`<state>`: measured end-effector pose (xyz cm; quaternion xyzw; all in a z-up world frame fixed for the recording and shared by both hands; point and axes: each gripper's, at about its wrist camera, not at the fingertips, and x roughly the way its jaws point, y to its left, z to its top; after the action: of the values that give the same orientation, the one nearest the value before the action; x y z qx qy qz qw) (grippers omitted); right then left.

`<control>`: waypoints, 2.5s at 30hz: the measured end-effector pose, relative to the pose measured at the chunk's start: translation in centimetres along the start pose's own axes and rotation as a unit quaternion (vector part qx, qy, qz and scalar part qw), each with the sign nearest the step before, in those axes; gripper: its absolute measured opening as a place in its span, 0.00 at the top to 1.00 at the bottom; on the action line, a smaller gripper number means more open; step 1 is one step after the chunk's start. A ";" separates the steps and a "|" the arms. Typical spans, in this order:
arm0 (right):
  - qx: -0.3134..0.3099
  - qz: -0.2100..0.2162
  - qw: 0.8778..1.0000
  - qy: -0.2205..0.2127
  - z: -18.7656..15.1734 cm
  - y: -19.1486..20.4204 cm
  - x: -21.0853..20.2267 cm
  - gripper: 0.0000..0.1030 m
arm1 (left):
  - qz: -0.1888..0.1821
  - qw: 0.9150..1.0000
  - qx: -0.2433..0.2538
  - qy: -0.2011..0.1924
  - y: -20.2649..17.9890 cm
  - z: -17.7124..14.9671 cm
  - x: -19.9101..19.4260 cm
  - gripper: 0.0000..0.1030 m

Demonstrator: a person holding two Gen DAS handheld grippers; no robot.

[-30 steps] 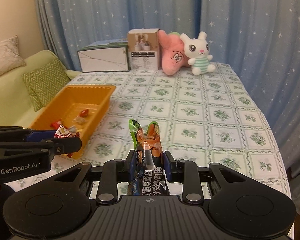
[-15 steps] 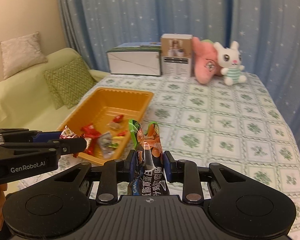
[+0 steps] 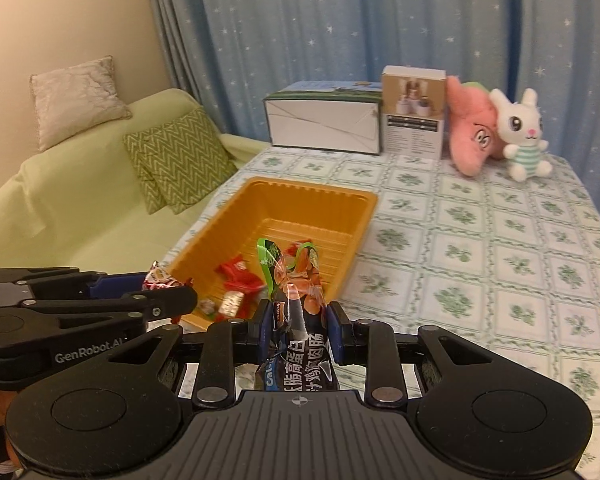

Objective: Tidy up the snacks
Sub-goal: 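Carry both held snacks over the orange tray with both tools, then open both tools to drop the snacks into the orange tray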

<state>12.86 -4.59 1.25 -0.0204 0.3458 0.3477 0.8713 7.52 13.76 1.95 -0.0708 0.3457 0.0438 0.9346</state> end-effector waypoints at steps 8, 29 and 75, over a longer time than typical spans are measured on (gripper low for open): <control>0.008 0.008 1.000 0.004 1.8 0.1 2.9 0.72 | 0.008 1.000 0.010 0.008 2.3 1.6 2.1 0.71; 0.033 0.012 0.999 0.039 5.5 -2.2 12.7 0.72 | 0.008 0.999 0.029 0.042 6.8 5.4 11.3 0.70; 0.085 0.010 0.995 0.042 7.3 -4.9 17.7 0.72 | 0.024 0.997 0.055 0.045 9.5 6.8 16.1 0.39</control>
<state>29.39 4.13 -5.12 0.0429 0.4107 0.3244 0.8510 22.78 24.78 -4.41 -0.0128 0.3908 0.0443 0.9193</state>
